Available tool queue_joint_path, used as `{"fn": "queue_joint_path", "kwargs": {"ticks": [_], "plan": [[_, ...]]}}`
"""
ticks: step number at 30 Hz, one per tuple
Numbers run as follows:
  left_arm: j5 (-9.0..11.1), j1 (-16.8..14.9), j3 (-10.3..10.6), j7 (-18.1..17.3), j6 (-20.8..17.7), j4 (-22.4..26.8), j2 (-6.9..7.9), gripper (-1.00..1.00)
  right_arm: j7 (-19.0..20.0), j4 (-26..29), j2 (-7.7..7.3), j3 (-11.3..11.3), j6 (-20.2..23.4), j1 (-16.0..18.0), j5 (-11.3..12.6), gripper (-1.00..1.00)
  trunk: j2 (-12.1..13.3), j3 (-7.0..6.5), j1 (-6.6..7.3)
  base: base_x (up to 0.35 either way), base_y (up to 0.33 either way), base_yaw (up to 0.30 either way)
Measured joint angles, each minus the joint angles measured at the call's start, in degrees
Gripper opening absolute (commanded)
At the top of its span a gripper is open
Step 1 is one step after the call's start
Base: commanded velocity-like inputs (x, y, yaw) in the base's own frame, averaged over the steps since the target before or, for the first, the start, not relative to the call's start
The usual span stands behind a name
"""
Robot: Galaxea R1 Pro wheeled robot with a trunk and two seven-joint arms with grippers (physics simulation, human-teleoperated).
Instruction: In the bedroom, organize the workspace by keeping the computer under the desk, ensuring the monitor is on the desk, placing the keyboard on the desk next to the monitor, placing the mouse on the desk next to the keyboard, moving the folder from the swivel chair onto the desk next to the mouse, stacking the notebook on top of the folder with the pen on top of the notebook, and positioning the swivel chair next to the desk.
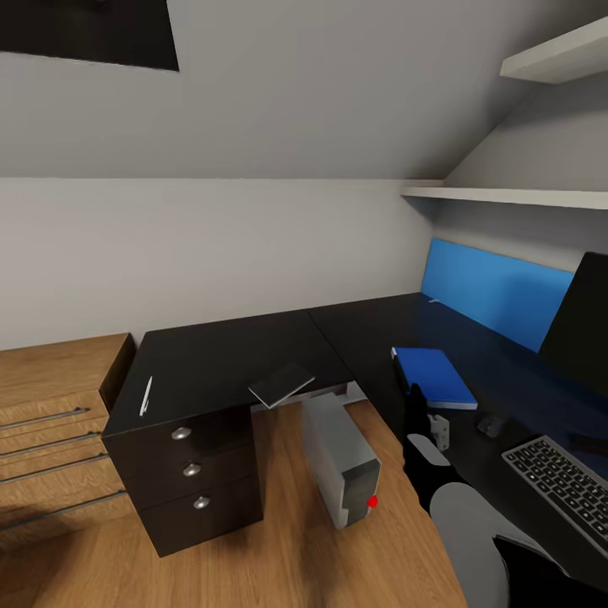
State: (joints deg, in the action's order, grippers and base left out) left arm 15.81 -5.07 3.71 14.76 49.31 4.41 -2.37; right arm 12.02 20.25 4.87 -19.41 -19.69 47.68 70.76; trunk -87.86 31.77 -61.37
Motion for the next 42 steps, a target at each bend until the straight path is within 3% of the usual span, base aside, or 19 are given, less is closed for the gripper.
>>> {"fn": "queue_joint_path", "kwargs": {"ticks": [11, 16, 26, 42], "plan": [[0.0, 0.0, 0.0, 0.0, -0.1, 0.0, 0.00, 1.00, 1.1, 0.1, 1.25, 0.6, -0.1, 0.0, 0.0, 1.00, 0.0, 0.00, 0.00, 0.000, 0.000, 0.000], [0.0, 0.0, 0.0, 0.0, -0.1, 0.0, 0.00, 1.00, 2.6, 0.1, 2.79, 0.7, -0.4, -0.1, 0.0, 1.00, 0.0, -0.02, 0.00, 0.000, 0.000, 0.000], [0.0, 0.0, 0.0, 0.2, -0.1, 0.0, 0.00, 1.00, 2.8, -0.5, 4.37, 0.8, -0.5, -0.1, 0.0, 1.00, 0.0, -0.41, 0.00, 0.000, 0.000, 0.055], [0.0, 0.0, 0.0, 0.5, 0.0, 0.0, -0.07, 1.00, 2.7, -2.2, 5.02, 2.6, -0.4, -0.1, 0.0, 1.00, 0.0, -1.30, 0.00, 0.000, 0.000, 0.166]]}}
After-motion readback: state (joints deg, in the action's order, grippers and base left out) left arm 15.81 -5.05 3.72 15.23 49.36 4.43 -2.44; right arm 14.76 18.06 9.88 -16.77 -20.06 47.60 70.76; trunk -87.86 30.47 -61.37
